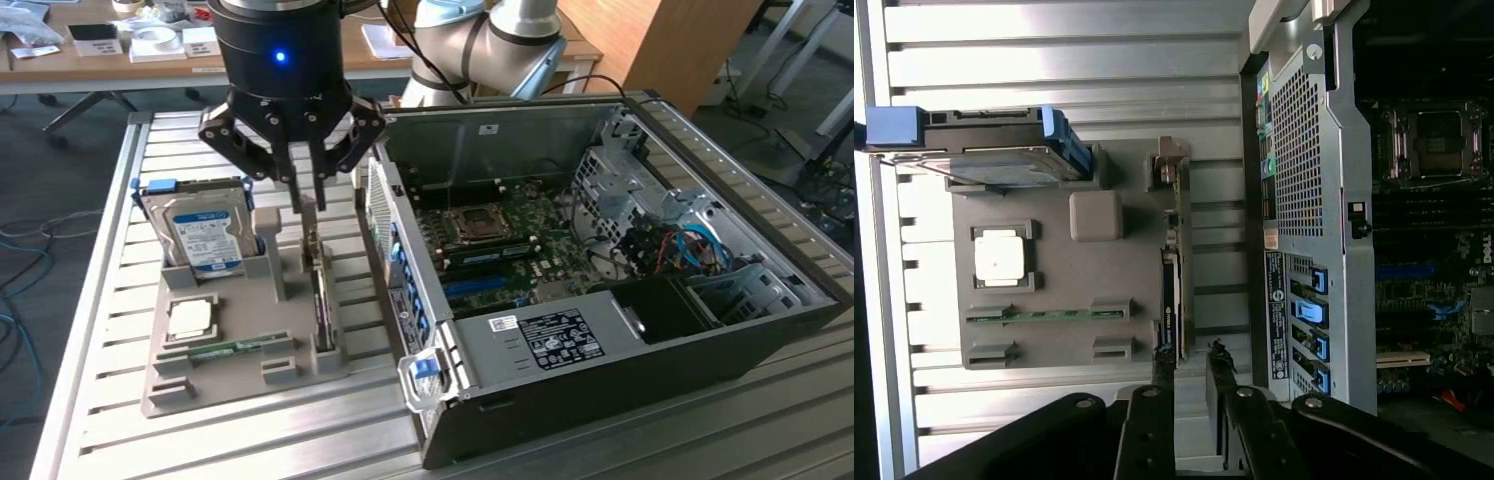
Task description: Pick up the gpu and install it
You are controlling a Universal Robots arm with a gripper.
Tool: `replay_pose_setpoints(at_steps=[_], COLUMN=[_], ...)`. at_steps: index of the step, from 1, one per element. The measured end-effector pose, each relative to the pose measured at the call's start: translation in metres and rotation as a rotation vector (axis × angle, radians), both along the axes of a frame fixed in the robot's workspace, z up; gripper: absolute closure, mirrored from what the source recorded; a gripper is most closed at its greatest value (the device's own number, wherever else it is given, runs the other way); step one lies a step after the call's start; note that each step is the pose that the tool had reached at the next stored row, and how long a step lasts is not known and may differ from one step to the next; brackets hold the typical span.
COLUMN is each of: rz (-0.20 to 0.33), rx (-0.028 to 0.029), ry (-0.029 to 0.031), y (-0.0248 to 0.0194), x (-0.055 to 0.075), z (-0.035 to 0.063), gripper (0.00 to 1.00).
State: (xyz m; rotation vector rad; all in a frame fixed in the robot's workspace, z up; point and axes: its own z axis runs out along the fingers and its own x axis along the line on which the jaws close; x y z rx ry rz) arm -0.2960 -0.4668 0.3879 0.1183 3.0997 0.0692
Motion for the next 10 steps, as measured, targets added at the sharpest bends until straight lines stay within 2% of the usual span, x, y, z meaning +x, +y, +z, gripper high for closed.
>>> replay_pose_setpoints(at_steps=[1,4,5,10], rz=[0.000,0.000,0.000,0.000], rx=[0.0000,0.0000,0.0000,0.0000], ry=[0.0000,0.0000,0.0000,0.0000], y=[0.0000,0.0000,0.0000,0.0000], x=[0.0000,0.0000,0.0000,0.0000], z=[0.0000,0.0000,0.0000,0.0000], gripper=[0.71,0.65,0.58,0.58])
